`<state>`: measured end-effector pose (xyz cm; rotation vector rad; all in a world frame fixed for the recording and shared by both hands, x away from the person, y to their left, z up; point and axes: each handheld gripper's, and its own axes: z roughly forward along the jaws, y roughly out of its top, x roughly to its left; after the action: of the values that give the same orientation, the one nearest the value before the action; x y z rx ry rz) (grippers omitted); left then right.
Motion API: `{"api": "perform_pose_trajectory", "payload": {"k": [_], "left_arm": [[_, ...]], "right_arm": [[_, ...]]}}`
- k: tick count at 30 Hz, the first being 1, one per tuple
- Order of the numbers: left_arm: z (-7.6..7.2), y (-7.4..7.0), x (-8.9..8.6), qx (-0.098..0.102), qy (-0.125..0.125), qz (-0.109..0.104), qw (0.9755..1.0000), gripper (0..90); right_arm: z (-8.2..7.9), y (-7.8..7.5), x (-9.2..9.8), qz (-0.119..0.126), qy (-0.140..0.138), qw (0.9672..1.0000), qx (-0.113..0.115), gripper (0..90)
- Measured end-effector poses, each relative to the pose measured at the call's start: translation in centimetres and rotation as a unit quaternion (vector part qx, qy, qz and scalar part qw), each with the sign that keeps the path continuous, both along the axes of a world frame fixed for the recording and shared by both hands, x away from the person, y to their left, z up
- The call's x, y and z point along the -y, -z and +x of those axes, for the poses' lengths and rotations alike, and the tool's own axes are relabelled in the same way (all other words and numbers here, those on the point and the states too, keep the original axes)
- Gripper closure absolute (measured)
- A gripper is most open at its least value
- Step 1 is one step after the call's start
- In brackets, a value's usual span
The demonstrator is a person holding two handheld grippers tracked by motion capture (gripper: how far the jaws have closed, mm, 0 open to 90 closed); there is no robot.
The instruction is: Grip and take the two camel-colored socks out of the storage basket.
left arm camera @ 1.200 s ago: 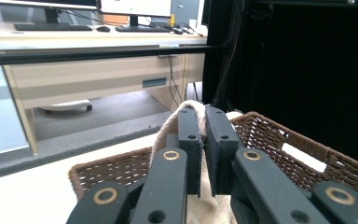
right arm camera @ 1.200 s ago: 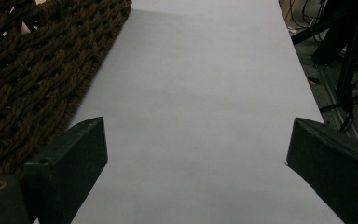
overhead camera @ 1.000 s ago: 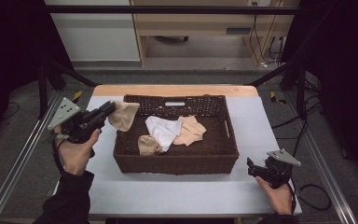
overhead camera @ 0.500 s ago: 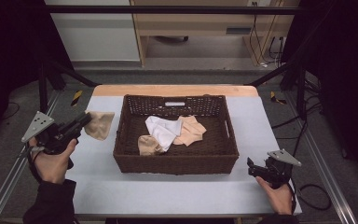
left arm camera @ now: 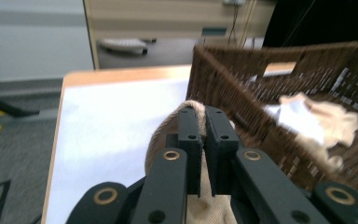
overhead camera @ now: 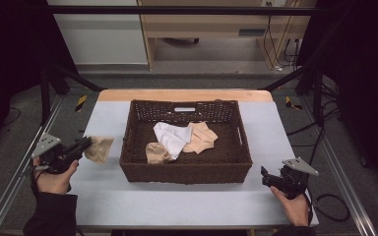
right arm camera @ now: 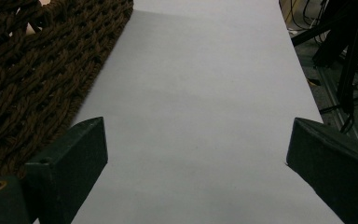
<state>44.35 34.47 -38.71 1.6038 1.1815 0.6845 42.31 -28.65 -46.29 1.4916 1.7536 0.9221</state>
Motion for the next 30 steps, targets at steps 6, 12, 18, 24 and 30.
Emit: {"api": "perform_pose_trajectory", "payload": {"k": [6,12,18,24,30], "left_arm": [[0.3,2.3,-0.2,-0.045,0.0,0.013,0.9989,85.1],[1.0,4.2,0.4,-0.094,0.013,0.035,0.9949,85.0],[1.4,5.3,0.4,-0.126,0.016,0.061,0.9901,83.5],[1.5,5.4,0.2,-0.124,-0.006,0.072,0.9896,65.3],[1.1,4.3,0.1,-0.102,-0.02,0.059,0.9929,56.0]], "right_arm": [[-0.1,0.0,0.1,-0.001,0.001,1.0,0.0,5.5],[-0.1,0.0,0.0,-0.003,-0.001,1.0,-0.001,5.5],[-0.1,0.0,0.0,-0.002,-0.001,1.0,-0.001,5.5],[-0.1,0.1,0.0,-0.005,-0.002,1.0,-0.001,5.5],[-0.1,0.1,0.0,-0.005,-0.003,1.0,-0.001,5.5]]}}
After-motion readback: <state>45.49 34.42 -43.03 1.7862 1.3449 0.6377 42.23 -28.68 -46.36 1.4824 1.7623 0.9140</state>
